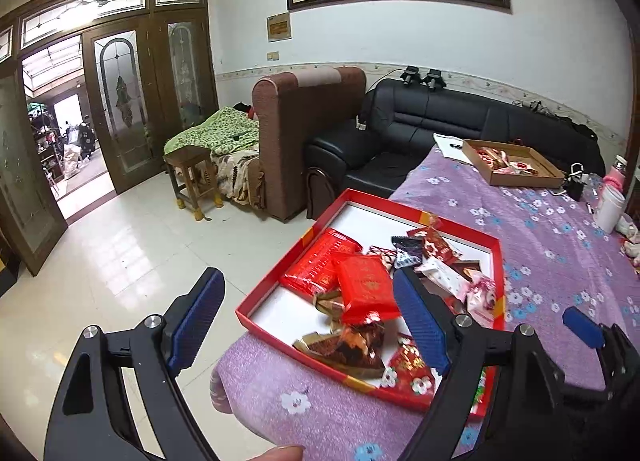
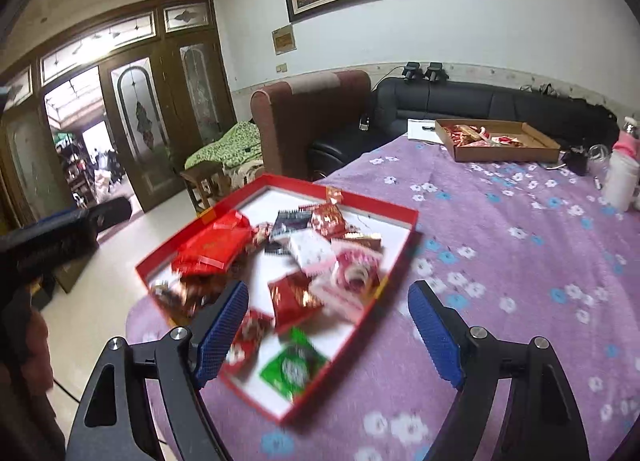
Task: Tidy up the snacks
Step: 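Open both grippers and withdraw them from the tray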
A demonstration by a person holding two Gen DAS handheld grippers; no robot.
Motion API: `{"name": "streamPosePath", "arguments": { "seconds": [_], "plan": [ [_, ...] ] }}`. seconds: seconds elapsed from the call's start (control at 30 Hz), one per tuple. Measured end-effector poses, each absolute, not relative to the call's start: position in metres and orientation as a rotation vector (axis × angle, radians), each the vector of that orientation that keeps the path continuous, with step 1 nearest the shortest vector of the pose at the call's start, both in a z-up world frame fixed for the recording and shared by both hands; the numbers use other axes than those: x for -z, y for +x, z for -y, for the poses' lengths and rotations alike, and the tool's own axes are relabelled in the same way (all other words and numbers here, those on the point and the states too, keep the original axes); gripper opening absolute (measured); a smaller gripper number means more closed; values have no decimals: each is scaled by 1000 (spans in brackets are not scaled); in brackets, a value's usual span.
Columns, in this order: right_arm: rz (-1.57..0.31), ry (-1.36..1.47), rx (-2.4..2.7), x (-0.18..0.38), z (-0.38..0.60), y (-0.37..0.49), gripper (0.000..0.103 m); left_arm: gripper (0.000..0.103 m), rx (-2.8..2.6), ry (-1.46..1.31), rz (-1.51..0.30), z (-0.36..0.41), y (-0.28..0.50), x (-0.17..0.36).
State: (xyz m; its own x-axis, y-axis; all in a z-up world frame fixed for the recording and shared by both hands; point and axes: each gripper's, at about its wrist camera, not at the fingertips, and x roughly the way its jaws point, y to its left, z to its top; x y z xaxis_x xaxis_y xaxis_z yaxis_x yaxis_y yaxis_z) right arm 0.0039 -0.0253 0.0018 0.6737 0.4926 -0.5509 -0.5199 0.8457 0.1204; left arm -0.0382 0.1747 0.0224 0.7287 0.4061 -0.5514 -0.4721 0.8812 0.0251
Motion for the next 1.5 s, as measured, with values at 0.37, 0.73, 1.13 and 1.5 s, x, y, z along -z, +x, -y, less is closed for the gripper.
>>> {"name": "streamPosePath", "arguments": {
  "seconds": [0.37,0.73,1.13,1.5],
  "plan": [
    [-545,-96,-582,-17,35,-41,84,87,-465,-67,-542,-152,-67,-30],
    [-533,-123,-580,-21,37,-63,84,87,-428,-111,-531,-146,-100,-30],
    [-499,-86,-578,-39,41,-101,84,87,-431,-93,-536,-137,-142,-34],
    [-430,-94,-575,-62,43,-131,86,87,-423,-90,-479,-135,-168,-54]
  ]
}}
